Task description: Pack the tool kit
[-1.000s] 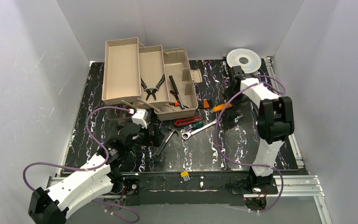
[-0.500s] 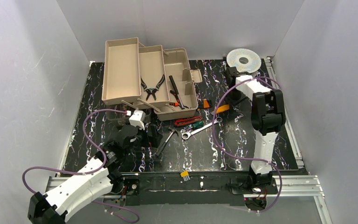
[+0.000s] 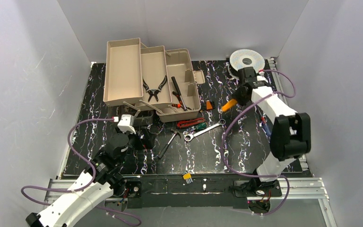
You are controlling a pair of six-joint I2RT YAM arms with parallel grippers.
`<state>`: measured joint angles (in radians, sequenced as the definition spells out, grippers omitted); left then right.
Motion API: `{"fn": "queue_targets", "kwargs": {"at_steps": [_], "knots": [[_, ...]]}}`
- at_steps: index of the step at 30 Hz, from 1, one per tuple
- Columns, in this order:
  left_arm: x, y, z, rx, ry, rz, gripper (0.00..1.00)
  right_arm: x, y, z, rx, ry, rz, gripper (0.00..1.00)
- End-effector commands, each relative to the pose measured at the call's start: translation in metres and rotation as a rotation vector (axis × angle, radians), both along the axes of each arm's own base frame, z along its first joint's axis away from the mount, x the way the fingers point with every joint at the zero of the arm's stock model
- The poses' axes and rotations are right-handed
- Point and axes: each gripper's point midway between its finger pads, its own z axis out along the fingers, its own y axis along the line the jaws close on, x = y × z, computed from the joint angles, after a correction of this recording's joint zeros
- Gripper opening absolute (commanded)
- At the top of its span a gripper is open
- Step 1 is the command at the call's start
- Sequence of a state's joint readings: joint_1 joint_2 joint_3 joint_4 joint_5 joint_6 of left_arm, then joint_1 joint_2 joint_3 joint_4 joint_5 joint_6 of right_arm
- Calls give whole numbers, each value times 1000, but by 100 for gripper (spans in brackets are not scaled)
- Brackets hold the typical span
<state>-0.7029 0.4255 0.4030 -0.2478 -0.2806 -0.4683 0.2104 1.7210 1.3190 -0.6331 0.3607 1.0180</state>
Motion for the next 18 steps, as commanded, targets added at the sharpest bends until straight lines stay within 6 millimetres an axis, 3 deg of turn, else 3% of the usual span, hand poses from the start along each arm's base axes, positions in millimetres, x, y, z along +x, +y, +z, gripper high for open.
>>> {"fn": "queue_targets", "kwargs": {"at_steps": [1,6,12,18], "knots": [[0,17,17,-8,-33,81,98,33,47,68,96,-376,400,1],[2,31,51,10,-74,139,98,32,109,129,278,-588,716,1],[0,34,97,9,-125,119,98,33,195,193,321,-742,993,1],[4,36,119,129,-163,76,98,26,281,254,432,-888,1185,1]]}}
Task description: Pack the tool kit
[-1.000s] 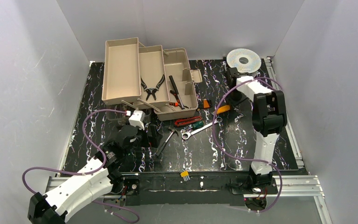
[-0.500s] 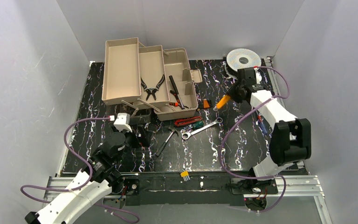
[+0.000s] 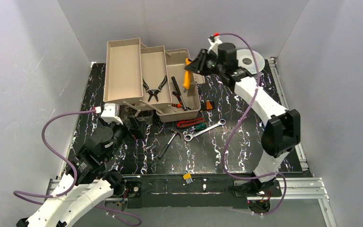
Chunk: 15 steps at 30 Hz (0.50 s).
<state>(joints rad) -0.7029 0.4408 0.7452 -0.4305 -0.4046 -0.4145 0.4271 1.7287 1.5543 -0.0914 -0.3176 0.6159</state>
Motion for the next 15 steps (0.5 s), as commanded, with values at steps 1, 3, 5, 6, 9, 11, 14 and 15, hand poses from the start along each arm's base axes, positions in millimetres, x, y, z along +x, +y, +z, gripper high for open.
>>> {"fn": "queue_targets", "kwargs": {"at_steps": [1,3,5,6,9,11,14,15], "knots": [[5,9,10,196,3,-14,98,-14,67,76,117,-210,212,1],[14,11,19,297,29,-7,98,-24,94,90,145,-241,284,1],[21,6,30,357,42,-30,98,-31,114,100,166,-263,322,1],[24,1,37,364,38,-52,98,-32,122,102,173,-267,330,1],[36,-12,56,343,20,-91,98,-29,140,109,194,-274,301,1],[45,-12,71,312,16,-67,98,-23,152,110,207,-279,266,1],[58,-9,79,263,27,-37,98,-17,174,108,223,-277,238,1],[63,-7,79,251,39,-27,98,-16,181,109,236,-278,241,1]]}}
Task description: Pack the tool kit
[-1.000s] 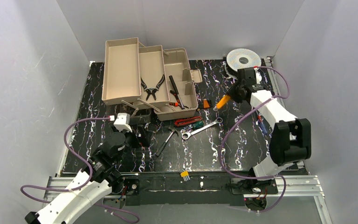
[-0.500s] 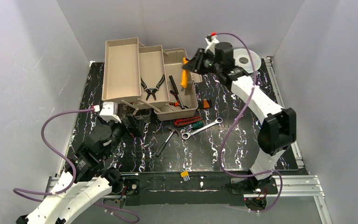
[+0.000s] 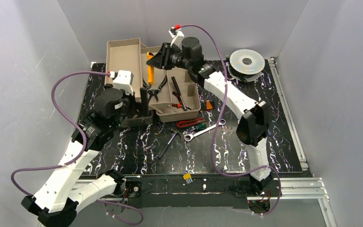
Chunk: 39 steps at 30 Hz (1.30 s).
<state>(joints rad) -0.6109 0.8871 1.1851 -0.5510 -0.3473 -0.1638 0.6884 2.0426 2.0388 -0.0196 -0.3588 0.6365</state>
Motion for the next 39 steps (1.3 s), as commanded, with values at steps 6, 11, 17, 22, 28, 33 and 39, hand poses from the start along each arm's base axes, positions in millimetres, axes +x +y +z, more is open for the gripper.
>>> {"fn": "queue_targets", "kwargs": {"at_steps": [6,11,17,22,28,33,39], "knots": [[24,52,14,-43,22,237,98,10,50,51,232,-82,-39,1],[15,72,18,-43,-46,309,98,6,81,52,276,-97,-42,19],[9,81,8,-9,-11,340,98,7,80,48,255,-93,-89,78],[10,66,3,-51,-4,274,98,4,52,60,213,-140,-153,82],[13,40,-15,-86,58,155,98,4,-13,58,115,-164,-277,84],[4,-3,-18,-156,71,-95,98,-4,-94,19,-66,-122,-374,84],[2,-36,-73,-319,240,-131,98,-27,-210,-80,-344,106,-748,86]]}}
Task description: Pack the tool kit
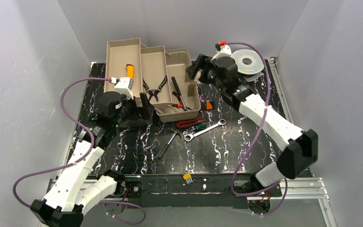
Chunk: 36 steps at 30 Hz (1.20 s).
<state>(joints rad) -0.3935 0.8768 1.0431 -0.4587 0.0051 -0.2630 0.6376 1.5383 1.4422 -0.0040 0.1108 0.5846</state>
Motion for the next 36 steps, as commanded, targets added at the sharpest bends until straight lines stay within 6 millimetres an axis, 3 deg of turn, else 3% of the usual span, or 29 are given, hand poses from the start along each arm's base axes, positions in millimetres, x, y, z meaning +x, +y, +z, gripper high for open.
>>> {"fn": "queue_targets", "kwargs": {"at_steps": [1,7,12,15,20,28,33,36], "knots": [[-9,-35,-40,-151,128,-73,98,-21,-75,-73,-201,170,-282,87],[-38,-65,-97,-62,180,-132,92,-60,-114,-134,-327,249,-307,87],[-62,-71,-149,55,258,-169,84,-87,-110,-159,-356,265,-170,85],[-68,-67,-174,109,293,-151,82,-93,-95,-152,-277,209,-87,84],[-75,-63,-205,184,341,-129,78,-94,-92,-138,-223,153,-73,84],[-89,-66,-237,329,386,-143,73,-91,-102,-133,-253,98,-105,84],[-93,-58,-255,358,425,-108,71,-96,-100,-132,-227,76,-84,84],[-95,-59,-264,366,443,-116,64,-97,-102,-133,-211,57,-87,84]]}}
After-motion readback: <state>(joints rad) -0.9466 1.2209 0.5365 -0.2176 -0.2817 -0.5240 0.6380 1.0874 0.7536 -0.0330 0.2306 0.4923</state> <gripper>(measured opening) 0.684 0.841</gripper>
